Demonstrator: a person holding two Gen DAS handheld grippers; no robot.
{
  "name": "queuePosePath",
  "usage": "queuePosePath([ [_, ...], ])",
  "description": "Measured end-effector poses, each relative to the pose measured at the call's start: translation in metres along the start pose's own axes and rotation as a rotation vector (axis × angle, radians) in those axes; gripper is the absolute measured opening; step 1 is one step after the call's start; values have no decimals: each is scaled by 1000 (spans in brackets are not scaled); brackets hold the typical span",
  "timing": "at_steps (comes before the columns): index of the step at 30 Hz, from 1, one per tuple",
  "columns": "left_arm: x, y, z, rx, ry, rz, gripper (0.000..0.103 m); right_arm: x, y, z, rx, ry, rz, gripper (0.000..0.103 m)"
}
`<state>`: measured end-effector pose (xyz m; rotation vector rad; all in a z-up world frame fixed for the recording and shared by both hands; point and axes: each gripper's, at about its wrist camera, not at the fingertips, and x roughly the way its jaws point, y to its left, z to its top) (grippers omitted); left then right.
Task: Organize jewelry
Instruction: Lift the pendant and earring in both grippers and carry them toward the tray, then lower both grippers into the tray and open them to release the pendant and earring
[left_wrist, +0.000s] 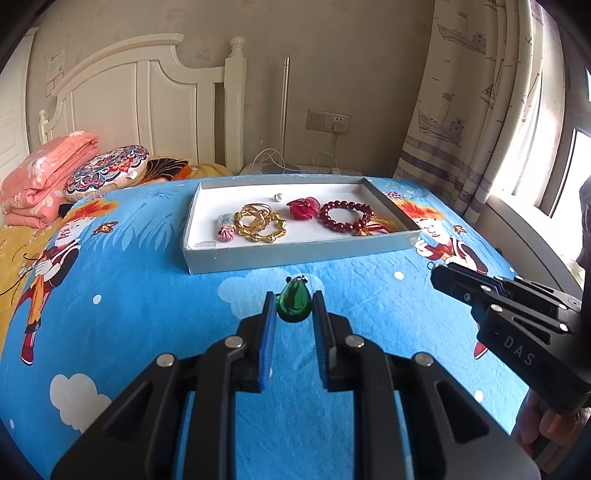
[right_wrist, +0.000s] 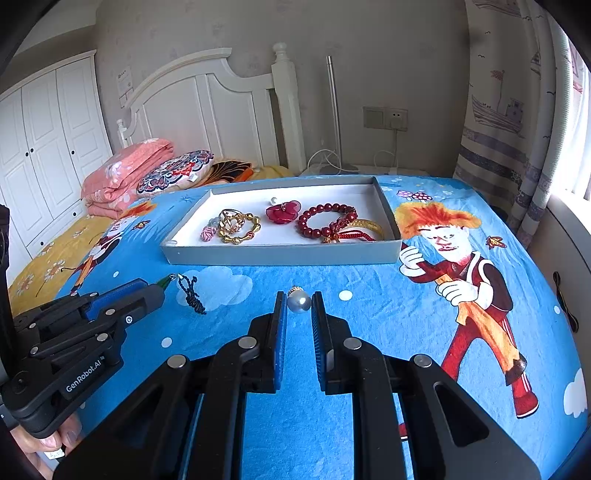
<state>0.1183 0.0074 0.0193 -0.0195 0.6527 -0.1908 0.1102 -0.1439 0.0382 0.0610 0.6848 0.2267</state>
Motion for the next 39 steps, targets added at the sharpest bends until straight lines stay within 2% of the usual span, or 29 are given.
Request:
queuePosePath([
  [11,-1,1,1,-6,-6,1,19,-2,1,2,0,-6,0,15],
  [25,-5,4,21,3,-43,8,19,-2,1,14,-8,-20,0,15],
  [39,24,13,82,7,-84,20,19,25,1,67,-38,-46,-5,15],
])
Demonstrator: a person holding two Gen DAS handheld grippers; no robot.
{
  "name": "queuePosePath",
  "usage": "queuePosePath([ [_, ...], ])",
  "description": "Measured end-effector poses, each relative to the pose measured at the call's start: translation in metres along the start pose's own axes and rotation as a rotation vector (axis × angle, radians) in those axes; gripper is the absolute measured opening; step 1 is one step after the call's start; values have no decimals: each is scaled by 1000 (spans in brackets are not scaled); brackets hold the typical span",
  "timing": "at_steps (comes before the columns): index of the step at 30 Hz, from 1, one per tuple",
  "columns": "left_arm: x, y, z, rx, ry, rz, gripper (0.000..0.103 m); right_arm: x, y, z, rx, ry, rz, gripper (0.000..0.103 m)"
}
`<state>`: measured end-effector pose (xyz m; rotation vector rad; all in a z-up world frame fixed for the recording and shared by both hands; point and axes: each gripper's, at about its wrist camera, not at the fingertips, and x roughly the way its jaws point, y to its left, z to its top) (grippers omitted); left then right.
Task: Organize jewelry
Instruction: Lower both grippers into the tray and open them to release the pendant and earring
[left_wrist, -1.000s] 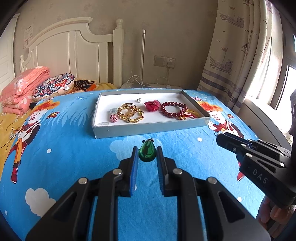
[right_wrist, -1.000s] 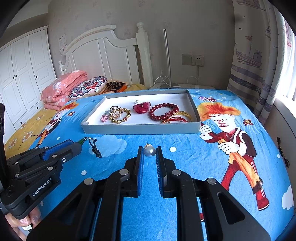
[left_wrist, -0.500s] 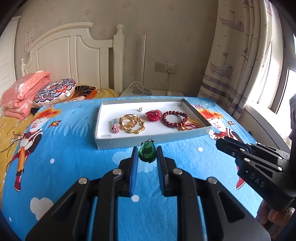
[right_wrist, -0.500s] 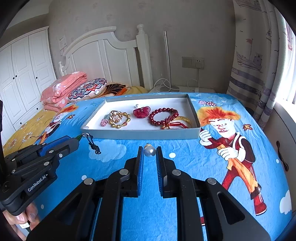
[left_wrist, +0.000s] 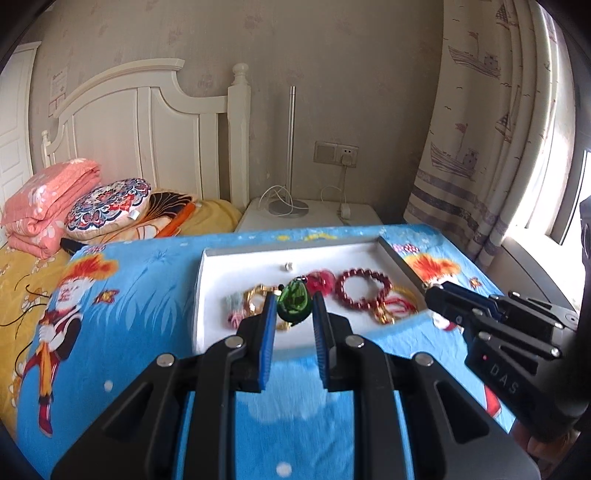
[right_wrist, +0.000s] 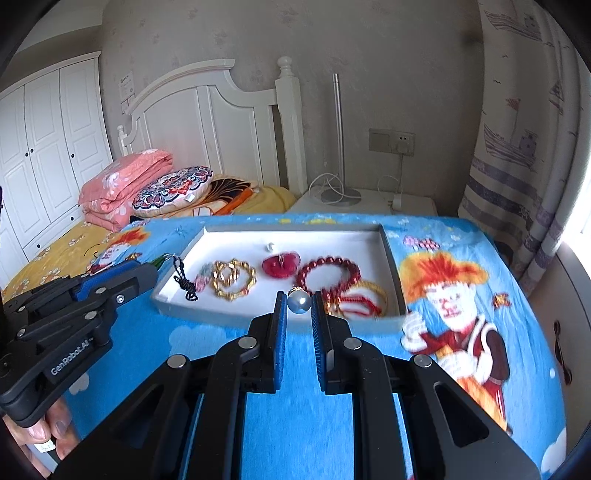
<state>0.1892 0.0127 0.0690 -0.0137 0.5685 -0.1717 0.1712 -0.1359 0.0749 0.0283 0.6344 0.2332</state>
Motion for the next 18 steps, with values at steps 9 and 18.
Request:
queuePosePath([
  [9,60,8,16,-24,67,5,19,43,-3,28,-11,5,-15,15],
  [18,107,11,8,-22,153,3,20,96,-13,22,-6,69,-39,16],
])
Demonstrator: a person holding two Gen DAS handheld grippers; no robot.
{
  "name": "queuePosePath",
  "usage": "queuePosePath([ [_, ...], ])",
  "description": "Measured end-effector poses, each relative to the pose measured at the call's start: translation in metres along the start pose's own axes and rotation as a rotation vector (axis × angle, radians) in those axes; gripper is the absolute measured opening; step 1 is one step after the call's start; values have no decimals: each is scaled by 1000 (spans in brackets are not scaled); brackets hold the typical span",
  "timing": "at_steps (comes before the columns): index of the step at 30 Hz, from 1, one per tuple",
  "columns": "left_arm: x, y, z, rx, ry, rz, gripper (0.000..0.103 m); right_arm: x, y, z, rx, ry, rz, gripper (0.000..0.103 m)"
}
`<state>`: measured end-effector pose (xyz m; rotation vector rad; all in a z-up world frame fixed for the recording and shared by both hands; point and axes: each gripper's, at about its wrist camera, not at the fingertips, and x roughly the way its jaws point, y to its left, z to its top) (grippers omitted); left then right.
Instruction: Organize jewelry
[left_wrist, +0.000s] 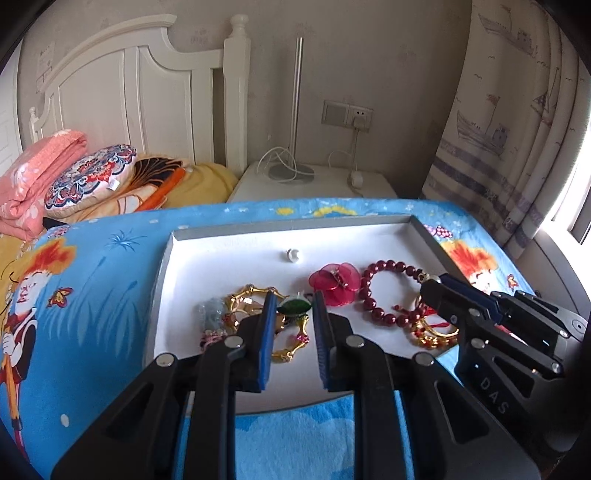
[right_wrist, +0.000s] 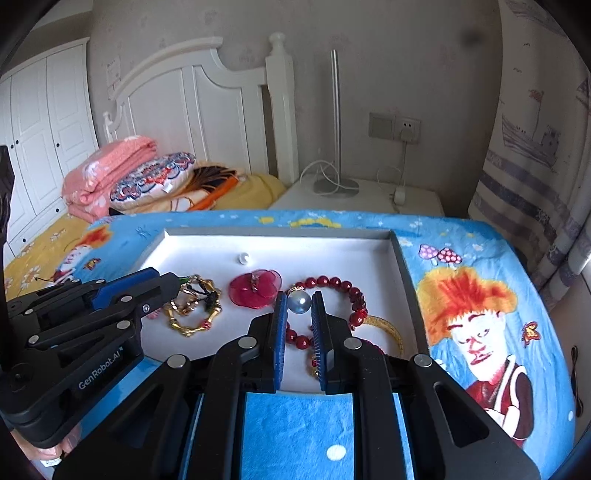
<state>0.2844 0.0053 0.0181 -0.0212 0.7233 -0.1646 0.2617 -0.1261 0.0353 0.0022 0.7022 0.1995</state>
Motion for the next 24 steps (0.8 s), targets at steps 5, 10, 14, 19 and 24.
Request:
queuePosePath([
  [5,8,3,-4,-14,14,-9,35,12,-2,-5,10,23,-9,17],
  [10,0,0,-6,-12,2,-10,45,9,-3,-7,19,13,-17,42],
  [14,-18,1,-10,-30,-15,-4,60,-1,-3,-8,26,2,-19,47],
  [19,-47,3,-28,-80,-19,-2,81,-27,-10,-18,58,-26,-46,65],
  [24,-70,-3,-48,-84,-8,4,93,-55,-10,-38,57,-32,-50,66],
])
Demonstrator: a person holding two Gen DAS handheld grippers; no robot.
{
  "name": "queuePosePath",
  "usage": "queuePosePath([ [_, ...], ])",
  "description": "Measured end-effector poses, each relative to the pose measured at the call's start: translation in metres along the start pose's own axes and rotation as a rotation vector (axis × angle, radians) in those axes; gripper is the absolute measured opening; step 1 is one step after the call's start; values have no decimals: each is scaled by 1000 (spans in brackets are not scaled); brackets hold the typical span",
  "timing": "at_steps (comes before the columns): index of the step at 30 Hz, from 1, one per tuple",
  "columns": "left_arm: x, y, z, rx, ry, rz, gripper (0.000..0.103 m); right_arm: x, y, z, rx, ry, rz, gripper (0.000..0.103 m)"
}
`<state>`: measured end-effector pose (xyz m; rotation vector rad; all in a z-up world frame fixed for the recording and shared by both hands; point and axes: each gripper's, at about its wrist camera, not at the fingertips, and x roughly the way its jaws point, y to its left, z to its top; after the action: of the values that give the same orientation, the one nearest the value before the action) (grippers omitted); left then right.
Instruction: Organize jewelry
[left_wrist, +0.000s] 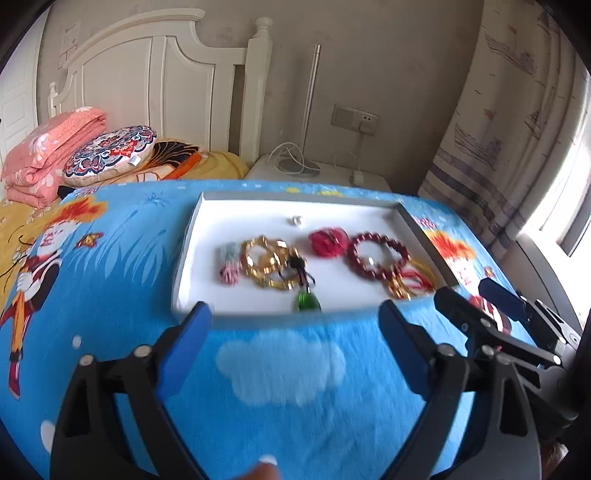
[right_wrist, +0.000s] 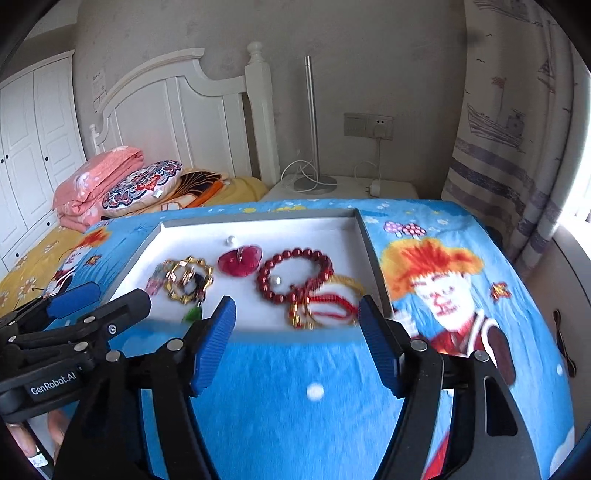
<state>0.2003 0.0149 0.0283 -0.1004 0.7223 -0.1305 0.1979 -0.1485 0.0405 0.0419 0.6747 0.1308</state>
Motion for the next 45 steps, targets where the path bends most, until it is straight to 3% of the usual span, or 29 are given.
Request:
queuePosePath([
  [2,-9,-2,-6,7,-5,11,98,-11,-3,-8,8,0,0,66],
  [14,-43,-15,-24,49,-36,68,98,-54,-19,-32,34,-17,-16,68],
  [45,-41,-11,-21,35,-35,69,98,-59,-19,-32,33,-18,-9,68],
])
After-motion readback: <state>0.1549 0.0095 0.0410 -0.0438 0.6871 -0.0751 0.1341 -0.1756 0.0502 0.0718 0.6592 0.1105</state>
